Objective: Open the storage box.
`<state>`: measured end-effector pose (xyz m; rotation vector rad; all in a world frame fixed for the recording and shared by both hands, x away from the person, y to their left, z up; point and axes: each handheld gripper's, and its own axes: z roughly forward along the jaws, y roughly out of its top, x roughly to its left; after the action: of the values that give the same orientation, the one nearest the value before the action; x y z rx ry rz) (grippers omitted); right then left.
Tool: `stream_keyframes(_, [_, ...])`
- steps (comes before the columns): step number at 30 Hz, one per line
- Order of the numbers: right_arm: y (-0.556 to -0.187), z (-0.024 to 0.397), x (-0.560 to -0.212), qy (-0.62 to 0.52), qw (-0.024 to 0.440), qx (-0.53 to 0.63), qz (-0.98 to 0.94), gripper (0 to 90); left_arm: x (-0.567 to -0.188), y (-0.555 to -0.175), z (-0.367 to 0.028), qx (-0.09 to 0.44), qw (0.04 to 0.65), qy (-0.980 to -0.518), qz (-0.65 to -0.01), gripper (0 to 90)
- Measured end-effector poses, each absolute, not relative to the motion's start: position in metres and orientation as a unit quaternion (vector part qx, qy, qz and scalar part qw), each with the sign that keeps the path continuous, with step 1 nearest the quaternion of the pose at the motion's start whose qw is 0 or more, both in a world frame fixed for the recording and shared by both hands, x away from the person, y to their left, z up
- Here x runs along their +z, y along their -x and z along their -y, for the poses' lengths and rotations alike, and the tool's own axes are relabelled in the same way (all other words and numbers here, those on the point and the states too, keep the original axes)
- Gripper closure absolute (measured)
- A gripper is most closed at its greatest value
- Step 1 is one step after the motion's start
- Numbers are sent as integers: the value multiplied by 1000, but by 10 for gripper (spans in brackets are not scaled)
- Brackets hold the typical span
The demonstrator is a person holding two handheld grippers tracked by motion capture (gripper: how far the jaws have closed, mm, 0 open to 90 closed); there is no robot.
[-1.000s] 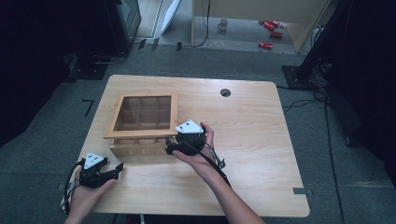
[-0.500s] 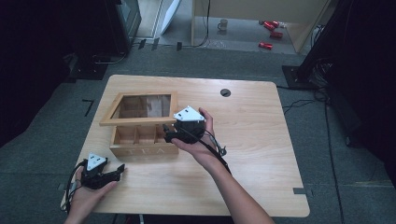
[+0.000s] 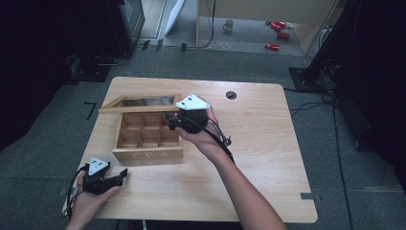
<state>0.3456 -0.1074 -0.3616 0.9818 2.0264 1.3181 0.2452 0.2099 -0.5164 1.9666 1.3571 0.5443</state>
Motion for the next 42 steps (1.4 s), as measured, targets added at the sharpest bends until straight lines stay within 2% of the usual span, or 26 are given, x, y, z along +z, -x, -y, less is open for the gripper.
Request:
stream_keyframes(11, [-372,110,-346,-353,261,501,-746,334,-516,-245,-211,208,340,-755,-521,258])
stream_keyframes(17, [-384,111,-340,-342,267,508,-744,433,-516,-245,-211,205,343,-753,-522,258])
stream_keyframes(21, [-390,112,-338,-338,266,514,-742,462,-516,-245,-211,204,343,-753,-523,258])
stream_keyframes(24, [-398,115,-337,-350,264,515,-737,535,-516,-245,-211,204,343,-754,-523,258])
stream_keyframes(42, [-435,112,-332,-349,267,528,-727,561,-516,-245,-212,201,346,-752,-525,257])
